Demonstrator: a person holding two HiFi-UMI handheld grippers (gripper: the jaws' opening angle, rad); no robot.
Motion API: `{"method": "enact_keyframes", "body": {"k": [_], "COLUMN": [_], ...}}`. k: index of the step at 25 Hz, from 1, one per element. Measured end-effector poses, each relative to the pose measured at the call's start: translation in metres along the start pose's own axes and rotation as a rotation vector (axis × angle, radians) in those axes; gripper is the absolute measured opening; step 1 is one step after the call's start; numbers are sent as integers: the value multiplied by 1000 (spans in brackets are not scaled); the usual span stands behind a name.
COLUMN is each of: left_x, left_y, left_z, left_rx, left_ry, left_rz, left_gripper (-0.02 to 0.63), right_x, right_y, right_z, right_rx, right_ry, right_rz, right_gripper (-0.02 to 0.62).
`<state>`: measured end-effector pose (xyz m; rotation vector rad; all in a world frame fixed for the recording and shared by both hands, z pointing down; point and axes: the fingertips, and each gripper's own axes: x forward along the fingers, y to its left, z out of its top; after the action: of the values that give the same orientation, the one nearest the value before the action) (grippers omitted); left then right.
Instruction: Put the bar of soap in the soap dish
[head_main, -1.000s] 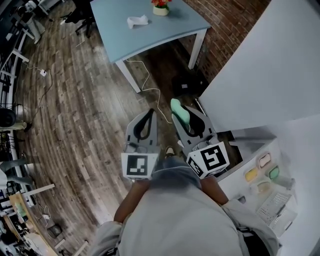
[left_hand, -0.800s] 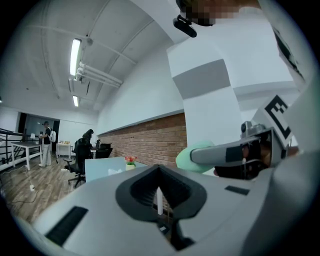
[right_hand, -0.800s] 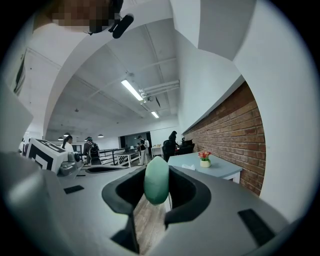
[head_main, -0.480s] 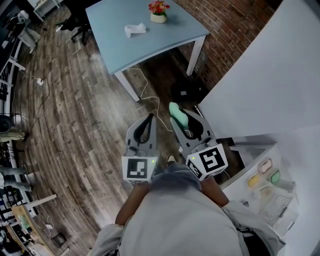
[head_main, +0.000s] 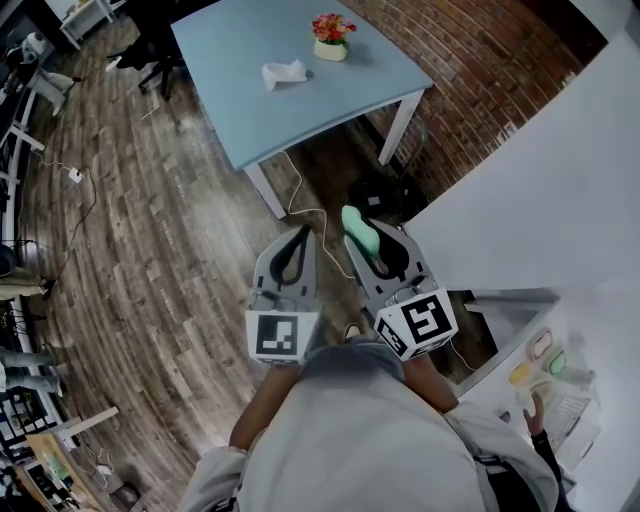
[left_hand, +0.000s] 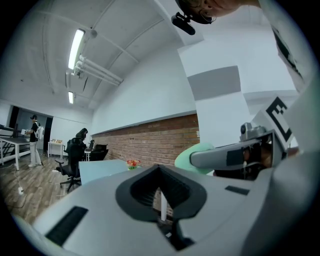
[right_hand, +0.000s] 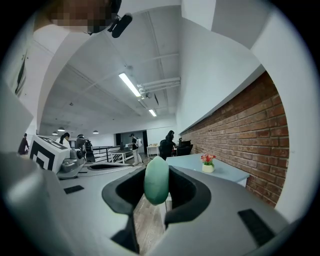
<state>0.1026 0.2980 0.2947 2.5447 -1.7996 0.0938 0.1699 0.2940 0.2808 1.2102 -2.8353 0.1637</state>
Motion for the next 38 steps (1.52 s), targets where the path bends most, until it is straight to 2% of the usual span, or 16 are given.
{"method": "enact_keyframes", "body": {"k": [11,22,31,38], "left_x": [11,25,64,115], "left_y": [75,107,135,157], "left_z": [6,5,2,5], "left_rx": [3,-10,-15,-13], "left_ry": [-17,-12,-7,-6], "left_rz": [-36,-76,-85,-92], "left_gripper": [3,3,3,3], "right_x": [70,104,149,193], "right_y": [25,30,11,-21], "right_z": [15,17,15,21], "right_rx": [-20,-25,-16,-2], "right_ry": [-14,-8,-7,-6], "right_rz": [-37,-80,-77,-75], "right_gripper": [130,130,130,130]}}
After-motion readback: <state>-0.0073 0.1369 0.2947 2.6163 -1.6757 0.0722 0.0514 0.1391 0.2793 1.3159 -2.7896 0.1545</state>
